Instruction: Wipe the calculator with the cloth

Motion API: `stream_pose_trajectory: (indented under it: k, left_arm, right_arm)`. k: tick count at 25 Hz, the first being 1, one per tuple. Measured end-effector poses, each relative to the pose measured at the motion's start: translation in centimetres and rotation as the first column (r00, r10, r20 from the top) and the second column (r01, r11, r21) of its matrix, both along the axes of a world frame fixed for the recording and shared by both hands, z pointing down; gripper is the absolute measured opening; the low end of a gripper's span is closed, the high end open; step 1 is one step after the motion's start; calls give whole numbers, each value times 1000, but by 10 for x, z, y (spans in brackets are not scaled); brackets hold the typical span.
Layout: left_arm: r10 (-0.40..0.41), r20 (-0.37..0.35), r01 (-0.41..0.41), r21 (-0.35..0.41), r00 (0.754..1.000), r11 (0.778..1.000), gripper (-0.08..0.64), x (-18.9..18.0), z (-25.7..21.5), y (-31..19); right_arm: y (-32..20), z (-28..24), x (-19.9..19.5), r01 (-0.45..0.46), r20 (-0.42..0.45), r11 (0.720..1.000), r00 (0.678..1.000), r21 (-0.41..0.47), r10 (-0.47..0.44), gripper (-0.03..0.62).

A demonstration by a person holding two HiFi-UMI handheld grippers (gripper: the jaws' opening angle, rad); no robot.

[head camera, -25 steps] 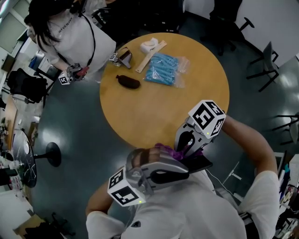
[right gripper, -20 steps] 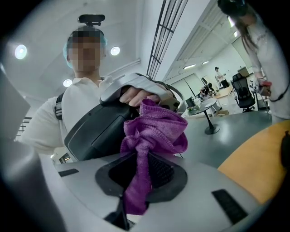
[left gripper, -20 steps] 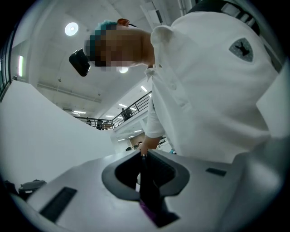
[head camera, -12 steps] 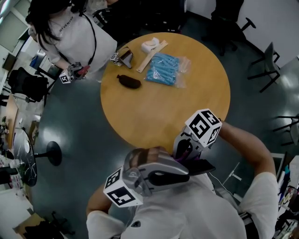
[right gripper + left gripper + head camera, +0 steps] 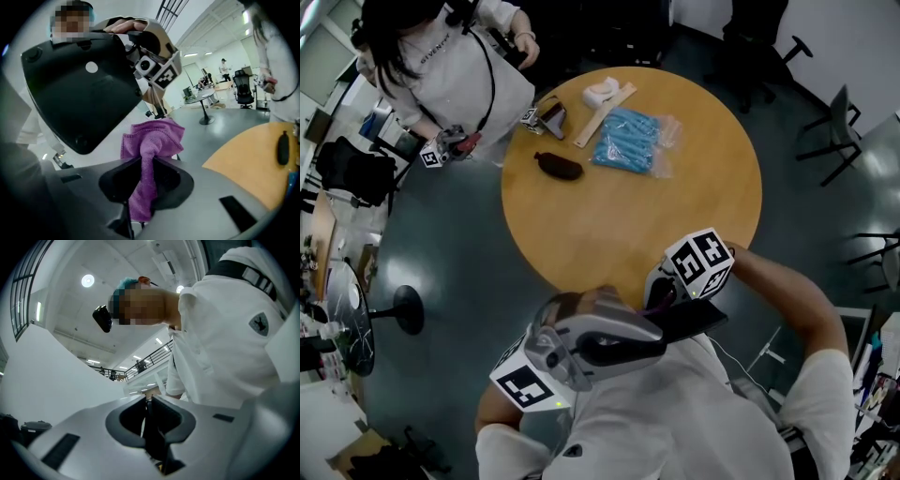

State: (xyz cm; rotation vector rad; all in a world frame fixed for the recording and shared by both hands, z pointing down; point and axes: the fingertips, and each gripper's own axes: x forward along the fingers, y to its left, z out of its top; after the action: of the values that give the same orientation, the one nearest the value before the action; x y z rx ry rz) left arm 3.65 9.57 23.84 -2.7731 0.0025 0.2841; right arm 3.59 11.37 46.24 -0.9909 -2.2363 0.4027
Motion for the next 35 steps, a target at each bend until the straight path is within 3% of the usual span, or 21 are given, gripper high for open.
stream_pose_trajectory:
  k: [2,4,5,7,9,10,11,12,13,15,16,17,19,21,23,26,30,35]
  left_arm:
    - [-6,8,6,-14,1000,1000,44,0,6,-1]
    - [-27,17,28,-34,999,999,44,2,16,-6]
    - [-49,27,51,-49,998,998,44,3,23,-11]
    - [-131,50,135,-93,990,986,44,2,42,-30]
    - [-253,84,263,-162,964,951,44,-6,72,-57]
    - [-315,113,332,-210,942,920,44,-12,93,-72]
    - [-371,143,396,-271,918,877,44,-21,116,-88]
    - [-421,158,450,-352,893,821,44,-30,141,-104]
    - [-473,147,485,-450,869,750,44,-41,166,-123]
    - [-574,110,501,-635,811,588,44,-62,216,-161]
    - [-608,118,502,-696,785,513,44,-69,245,-177]
    - [-627,144,510,-731,766,454,44,-73,275,-189]
    - [-628,229,546,-750,744,373,44,-74,333,-204]
    - [-594,315,575,-754,740,317,44,-67,383,-207]
    - [-535,369,577,-763,760,293,44,-58,420,-202]
    - [-443,421,571,-767,791,292,44,-45,456,-192]
    - [-390,438,556,-785,810,273,44,-45,482,-192]
    - [-354,429,529,-806,831,265,44,-46,493,-201]
  right_arm:
    - [-29,23,-1,-96,-27,989,995,113,99,72]
    - [-65,49,0,-218,-47,943,970,252,237,72]
    - [-86,62,3,-281,-57,901,947,330,317,72]
    - [-129,89,14,-387,-79,784,873,486,480,72]
    - [-167,115,32,-454,-89,658,780,601,620,72]
    - [-181,126,41,-486,-88,606,730,629,678,72]
    - [-191,135,49,-526,-86,565,678,635,730,72]
    - [-198,143,55,-571,-86,533,628,624,774,72]
    - [-202,149,60,-617,-87,509,582,600,809,72]
    - [-204,161,63,-707,-92,473,505,526,858,72]
    - [-203,167,63,-740,-100,458,474,492,875,72]
    - [-200,174,62,-763,-112,446,450,468,886,72]
    - [-194,189,61,-786,-138,430,415,445,900,72]
    - [-185,200,61,-803,-161,414,383,429,910,72]
    - [-177,209,63,-817,-179,396,353,420,918,72]
    - [-169,219,68,-825,-204,372,313,426,928,72]
    - [-166,226,74,-851,-222,326,254,411,942,72]
    - [-161,233,73,-853,-224,317,241,415,944,72]
